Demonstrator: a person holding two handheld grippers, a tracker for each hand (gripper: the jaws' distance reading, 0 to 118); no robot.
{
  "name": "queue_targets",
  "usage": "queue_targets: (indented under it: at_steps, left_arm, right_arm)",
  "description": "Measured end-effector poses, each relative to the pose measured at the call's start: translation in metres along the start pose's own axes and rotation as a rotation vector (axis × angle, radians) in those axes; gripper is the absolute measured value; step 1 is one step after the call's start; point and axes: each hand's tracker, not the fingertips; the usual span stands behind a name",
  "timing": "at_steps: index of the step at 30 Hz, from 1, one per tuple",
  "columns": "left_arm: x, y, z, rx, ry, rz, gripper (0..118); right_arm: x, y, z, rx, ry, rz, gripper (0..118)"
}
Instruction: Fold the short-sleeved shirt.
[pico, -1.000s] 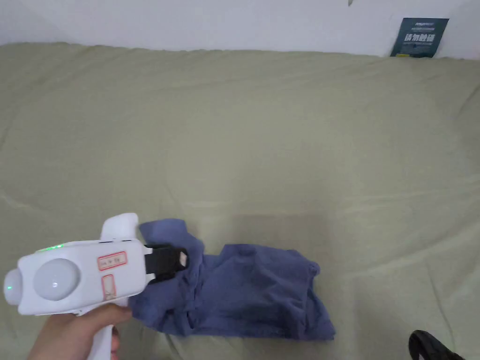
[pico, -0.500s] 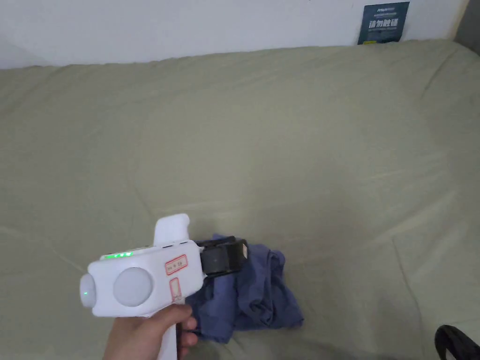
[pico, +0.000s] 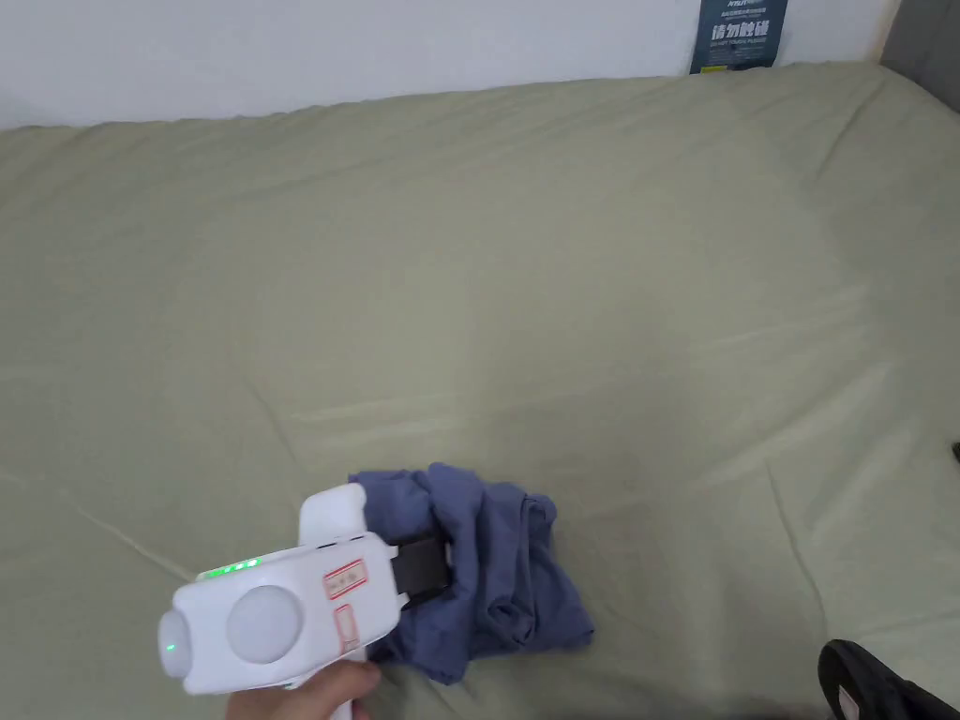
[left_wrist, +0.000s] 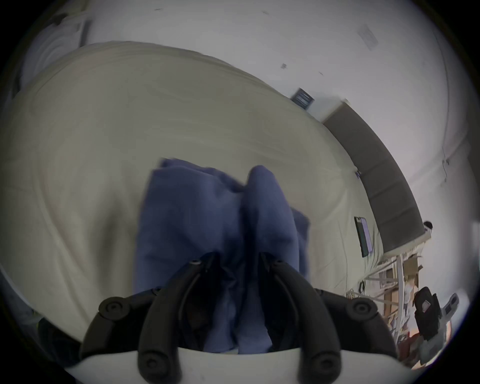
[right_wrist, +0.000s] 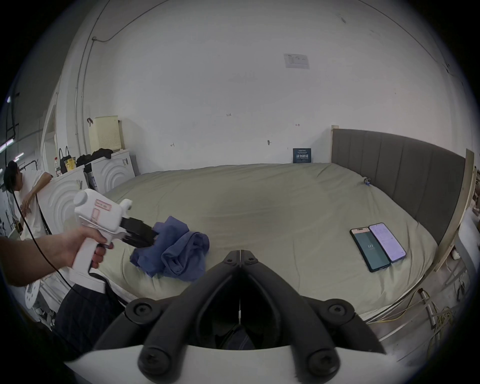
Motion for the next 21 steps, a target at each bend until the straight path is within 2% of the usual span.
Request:
queue_targets:
  at_steps: [3, 5, 9, 12, 15, 17, 18, 19, 20, 21]
  left_arm:
    - [0.025, 0.010, -0.016, 0.028, -0.047, -0.040, 34]
    - [0.030, 0.011, -0.024, -0.035, 0.004, -0.056, 34]
    - [0.012, 0.002, -0.019, -0.034, 0.019, -0.034, 34]
    - [0.001, -0.002, 0.007, -0.011, 0.018, -0.017, 34]
    - [-0.013, -0.006, 0.048, 0.065, 0.019, -0.031, 34]
    - [-0.029, -0.009, 0.075, 0.102, 0.049, -0.016, 34]
    - [-0.037, -0.010, 0.083, 0.110, 0.069, -0.009, 34]
    - [-0.046, -0.012, 0.092, 0.116, 0.086, -0.001, 34]
    - [-0.056, -0.013, 0.098, 0.124, 0.098, 0.005, 34]
    - [-0.066, -0.014, 0.103, 0.131, 0.111, 0.015, 34]
  right_arm:
    - [0.002, 0.000, 0.000, -0.017, -0.025, 0.010, 0]
    - [0.005, 0.001, -0.002, -0.036, -0.035, 0.015, 0]
    - [0.005, 0.002, -0.012, -0.072, -0.033, 0.013, 0]
    - [-0.003, 0.007, -0.040, -0.165, 0.078, -0.011, 0]
    - [-0.034, 0.014, -0.084, -0.245, 0.277, -0.027, 0]
    - [-0.070, 0.020, -0.121, -0.263, 0.454, -0.099, 0]
    - [-0.083, 0.022, -0.137, -0.262, 0.522, -0.165, 0]
    - [-0.098, 0.021, -0.160, -0.279, 0.593, -0.270, 0]
    - [-0.107, 0.020, -0.182, -0.299, 0.642, -0.360, 0]
    - [-0.117, 0.015, -0.204, -0.316, 0.621, -0.415, 0]
